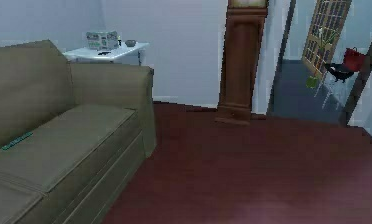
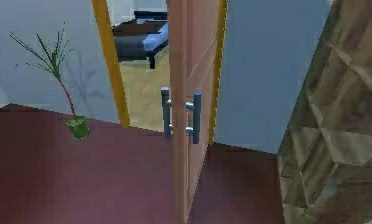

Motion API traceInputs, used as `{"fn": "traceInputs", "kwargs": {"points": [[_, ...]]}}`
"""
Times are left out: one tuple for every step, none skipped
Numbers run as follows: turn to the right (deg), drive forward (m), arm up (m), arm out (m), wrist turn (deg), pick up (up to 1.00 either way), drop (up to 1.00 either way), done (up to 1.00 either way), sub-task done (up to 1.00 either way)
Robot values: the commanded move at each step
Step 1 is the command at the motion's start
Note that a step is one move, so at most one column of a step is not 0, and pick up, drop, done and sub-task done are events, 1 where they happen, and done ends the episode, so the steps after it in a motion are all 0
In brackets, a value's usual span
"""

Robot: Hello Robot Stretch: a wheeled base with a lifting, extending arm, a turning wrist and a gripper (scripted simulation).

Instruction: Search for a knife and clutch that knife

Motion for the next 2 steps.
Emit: {"fn": "traceInputs", "kwargs": {"points": [[33.0,0.00,0.00,0.00,0.0,0.00,0.00,0.00,0.00],[0.0,1.00,0.00,0.00,0.0,0.00,0.00,0.00,0.00]]}}
